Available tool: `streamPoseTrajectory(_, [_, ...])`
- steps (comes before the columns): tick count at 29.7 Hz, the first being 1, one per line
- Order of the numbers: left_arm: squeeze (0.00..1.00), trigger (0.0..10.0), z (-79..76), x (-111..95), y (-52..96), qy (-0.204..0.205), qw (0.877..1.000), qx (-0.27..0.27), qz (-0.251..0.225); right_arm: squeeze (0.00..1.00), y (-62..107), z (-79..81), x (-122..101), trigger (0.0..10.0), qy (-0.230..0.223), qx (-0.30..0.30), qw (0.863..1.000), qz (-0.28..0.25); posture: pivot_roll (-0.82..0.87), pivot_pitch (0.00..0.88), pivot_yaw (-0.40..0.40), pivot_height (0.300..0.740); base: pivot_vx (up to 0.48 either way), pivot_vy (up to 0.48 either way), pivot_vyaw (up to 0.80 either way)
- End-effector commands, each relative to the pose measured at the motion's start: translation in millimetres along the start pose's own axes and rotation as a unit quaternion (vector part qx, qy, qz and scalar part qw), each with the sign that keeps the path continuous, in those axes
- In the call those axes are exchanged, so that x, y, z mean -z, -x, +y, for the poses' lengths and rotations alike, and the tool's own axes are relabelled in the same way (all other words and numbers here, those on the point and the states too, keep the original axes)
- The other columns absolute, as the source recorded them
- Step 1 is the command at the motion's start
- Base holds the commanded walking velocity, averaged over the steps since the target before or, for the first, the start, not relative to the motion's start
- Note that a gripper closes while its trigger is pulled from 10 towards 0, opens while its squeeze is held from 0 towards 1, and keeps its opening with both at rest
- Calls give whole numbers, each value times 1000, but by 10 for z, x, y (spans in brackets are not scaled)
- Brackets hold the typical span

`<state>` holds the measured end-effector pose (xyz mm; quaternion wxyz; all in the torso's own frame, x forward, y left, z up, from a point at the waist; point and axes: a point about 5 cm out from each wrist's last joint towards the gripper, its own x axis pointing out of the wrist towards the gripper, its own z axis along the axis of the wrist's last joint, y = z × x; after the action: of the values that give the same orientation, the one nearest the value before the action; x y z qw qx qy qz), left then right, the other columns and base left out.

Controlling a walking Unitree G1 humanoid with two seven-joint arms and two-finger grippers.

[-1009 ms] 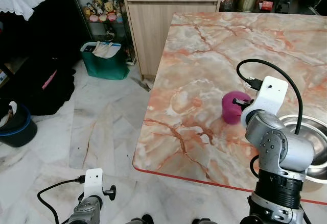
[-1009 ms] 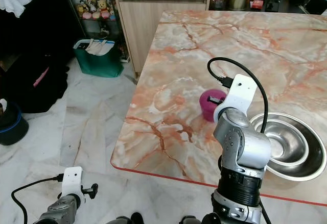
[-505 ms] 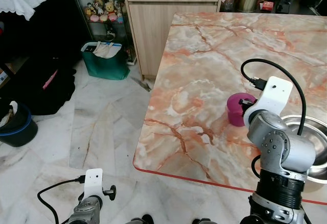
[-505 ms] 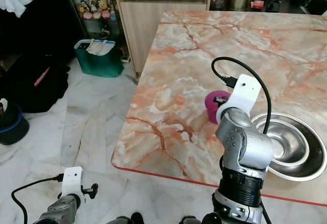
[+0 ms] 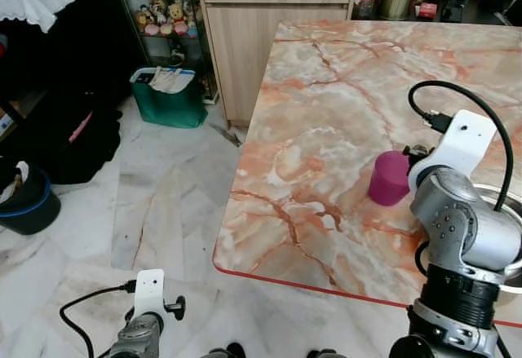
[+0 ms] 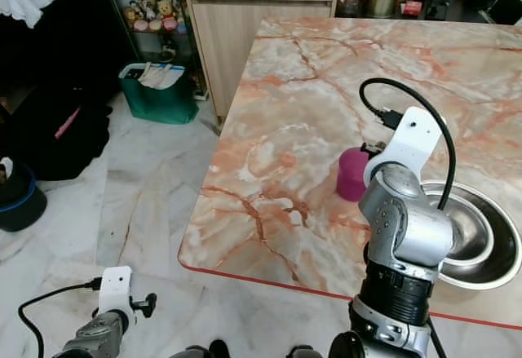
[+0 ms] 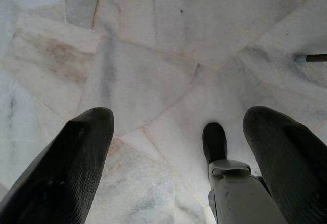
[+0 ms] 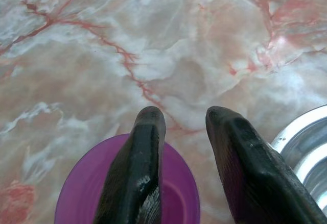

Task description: Setting the table

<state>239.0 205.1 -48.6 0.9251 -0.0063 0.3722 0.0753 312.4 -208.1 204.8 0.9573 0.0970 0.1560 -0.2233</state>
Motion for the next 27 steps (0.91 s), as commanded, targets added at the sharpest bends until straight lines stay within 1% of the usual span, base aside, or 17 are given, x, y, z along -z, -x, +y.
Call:
streamPoseTrajectory(1, [0,10000,36,73,13,-8,1000,-2,16,0,11,23,-52,10000,2,-2,1000,-12,-127,152,51,740,0,0,0])
streamPoseTrajectory(3, [0,10000,42,72,13,-8,1000,-3,16,0,11,23,-70,10000,7,-1,1000,-25,-127,152,52,740,0,0,0])
streamPoseTrajectory(5, [0,10000,52,70,14,-7,1000,-8,14,0,28,50,-153,10000,9,-13,997,-75,-128,153,53,740,0,0,0])
streamPoseTrajectory(6, [0,10000,59,71,14,-6,1000,-11,14,0,61,76,-238,10000,19,-25,991,-132,-128,153,53,740,0,0,0])
streamPoseTrajectory(8, [0,10000,63,74,15,-6,1000,-12,15,0,102,102,-289,10000,27,-38,984,-175,-121,152,58,740,0,0,0])
streamPoseTrajectory(9, [0,10000,72,73,16,-7,1000,-15,14,0,165,150,-327,10000,47,-59,973,-216,-119,154,59,740,0,0,0])
streamPoseTrajectory(10, [0,10000,82,71,17,-5,1000,-18,12,0,213,188,-343,10000,67,-71,966,-240,-120,155,60,740,0,0,0])
streamPoseTrajectory(11, [0,10000,82,71,17,-5,1000,-18,12,0,213,188,-343,10000,67,-71,966,-240,-120,155,60,740,0,0,0])
streamPoseTrajectory(12, [0,10000,91,71,17,-3,1000,-20,11,0,240,212,-350,10000,76,-80,961,-254,-124,156,60,740,0,0,0])
streamPoseTrajectory(15, [0,10000,102,77,19,-5,1000,-23,13,0,270,250,-330,10000,91,-95,954,-270,-127,155,61,740,0,0,0])
streamPoseTrajectory(17, [0,10000,110,78,20,-7,1000,-26,12,0,287,253,-254,10000,101,-104,949,-280,-120,156,64,740,0,0,0])
streamPoseTrajectory(18, [0,10000,122,73,21,-8,999,-30,9,0,309,254,-172,10000,110,-121,942,-293,-120,157,65,740,0,0,0])
streamPoseTrajectory(20, [0,10000,132,66,21,-9,999,-31,7,0,317,258,-118,10000,125,-131,934,-307,-122,157,67,740,0,0,0])
streamPoseTrajectory(21, [0,10000,143,56,20,-10,999,-32,6,0,327,265,-82,10000,136,-142,928,-317,-123,158,69,740,0,0,0])
streamPoseTrajectory(24, [0,10000,148,49,19,-7,999,-32,4,0,343,292,-42,10000,136,-160,922,-324,-120,160,72,740,0,0,0])
streamPoseTrajectory(27, [0,10000,146,50,19,-3,999,-32,4,0,345,313,-8,10000,133,-170,921,-325,-120,161,73,740,0,0,0])
